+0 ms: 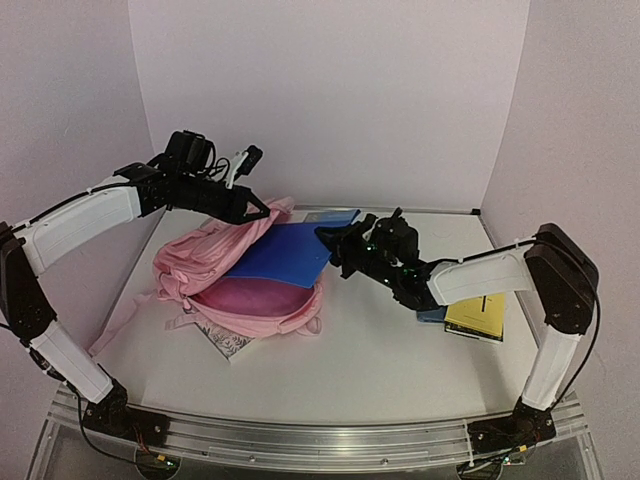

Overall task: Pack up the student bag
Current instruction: Place the files in the student bag.

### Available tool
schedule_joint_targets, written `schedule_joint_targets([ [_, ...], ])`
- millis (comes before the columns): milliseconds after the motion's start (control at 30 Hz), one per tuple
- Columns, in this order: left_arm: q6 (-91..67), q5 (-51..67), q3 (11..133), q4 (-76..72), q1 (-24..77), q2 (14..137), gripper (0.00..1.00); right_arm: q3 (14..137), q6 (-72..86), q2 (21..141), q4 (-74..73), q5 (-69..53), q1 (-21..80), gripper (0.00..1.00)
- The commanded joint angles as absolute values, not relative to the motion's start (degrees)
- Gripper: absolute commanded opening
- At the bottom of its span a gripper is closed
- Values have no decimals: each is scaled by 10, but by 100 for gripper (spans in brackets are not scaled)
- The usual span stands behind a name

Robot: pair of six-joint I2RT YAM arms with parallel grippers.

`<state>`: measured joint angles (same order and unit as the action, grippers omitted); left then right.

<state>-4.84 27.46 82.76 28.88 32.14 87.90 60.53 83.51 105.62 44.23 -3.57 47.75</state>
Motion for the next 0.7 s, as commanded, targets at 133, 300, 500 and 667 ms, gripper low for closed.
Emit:
schedule_joint_targets([
  [133, -57, 312, 838, 216, 324, 836, 0, 677, 802, 1034, 470, 53, 507, 0],
  [300, -59, 317, 839, 217, 324, 837, 0, 695, 816, 1080, 411, 128, 537, 0],
  [500, -59, 318, 838, 217, 325, 836, 0, 738, 849, 1168, 376, 161, 564, 0],
  [667, -59, 319, 838, 217, 324, 836, 0, 800, 848, 1237, 368, 164, 571, 0],
])
